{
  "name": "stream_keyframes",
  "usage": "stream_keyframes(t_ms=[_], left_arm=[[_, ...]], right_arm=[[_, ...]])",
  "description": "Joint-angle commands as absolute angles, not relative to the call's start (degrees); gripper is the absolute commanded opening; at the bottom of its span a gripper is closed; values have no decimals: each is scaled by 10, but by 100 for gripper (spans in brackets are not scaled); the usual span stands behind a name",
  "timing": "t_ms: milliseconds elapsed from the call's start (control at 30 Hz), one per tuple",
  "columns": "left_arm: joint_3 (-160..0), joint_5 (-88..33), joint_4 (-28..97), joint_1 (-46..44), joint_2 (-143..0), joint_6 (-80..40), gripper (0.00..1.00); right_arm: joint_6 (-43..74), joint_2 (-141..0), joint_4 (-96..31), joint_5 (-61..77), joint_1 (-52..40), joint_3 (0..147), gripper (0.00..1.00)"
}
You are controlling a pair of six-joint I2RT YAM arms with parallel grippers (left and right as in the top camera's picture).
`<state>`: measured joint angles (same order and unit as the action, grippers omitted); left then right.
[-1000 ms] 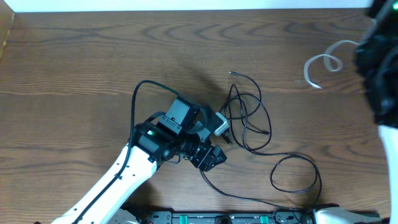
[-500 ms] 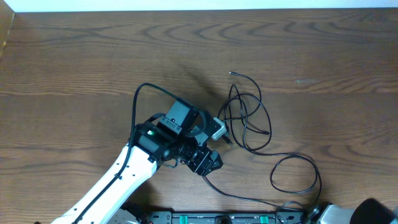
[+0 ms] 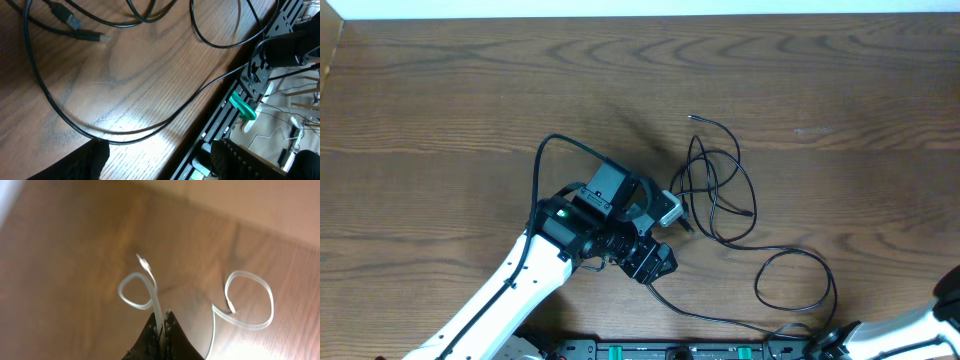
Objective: Untangle cables
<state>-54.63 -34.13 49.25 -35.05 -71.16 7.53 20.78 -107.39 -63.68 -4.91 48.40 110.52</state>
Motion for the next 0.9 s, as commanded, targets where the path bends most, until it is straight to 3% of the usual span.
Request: stream_keyframes(t_ms=[0, 133, 200, 233, 333, 367, 500, 700, 867], left_arm=[[-550, -338, 496, -352, -712, 77, 71], [-550, -338, 505, -352, -712, 77, 71], [-550, -338, 508, -352, -712, 77, 71], [-550, -338, 508, -352, -712, 77, 71], [-550, -338, 508, -352, -712, 77, 71], [-550, -338, 508, -352, -712, 77, 71], [-550, -338, 510, -352, -712, 77, 71], [-550, -338, 522, -352, -712, 77, 71], [-550, -338, 522, -352, -712, 77, 71]], right_arm=[[246, -1114, -668, -56, 513, 1107, 2], [261, -1162, -712, -31, 544, 1107, 1], [262, -1182, -720, 32, 554, 1107, 15], [262, -1190, -724, 63, 557, 1107, 25], [300, -1201, -750, 96, 558, 1107, 94], [322, -1201, -759, 96, 557, 1107, 99], [348, -1199, -803, 193, 557, 1107, 99], [161, -1198, -876, 522, 540, 1107, 99], [55, -1198, -938, 416, 484, 1107, 99]])
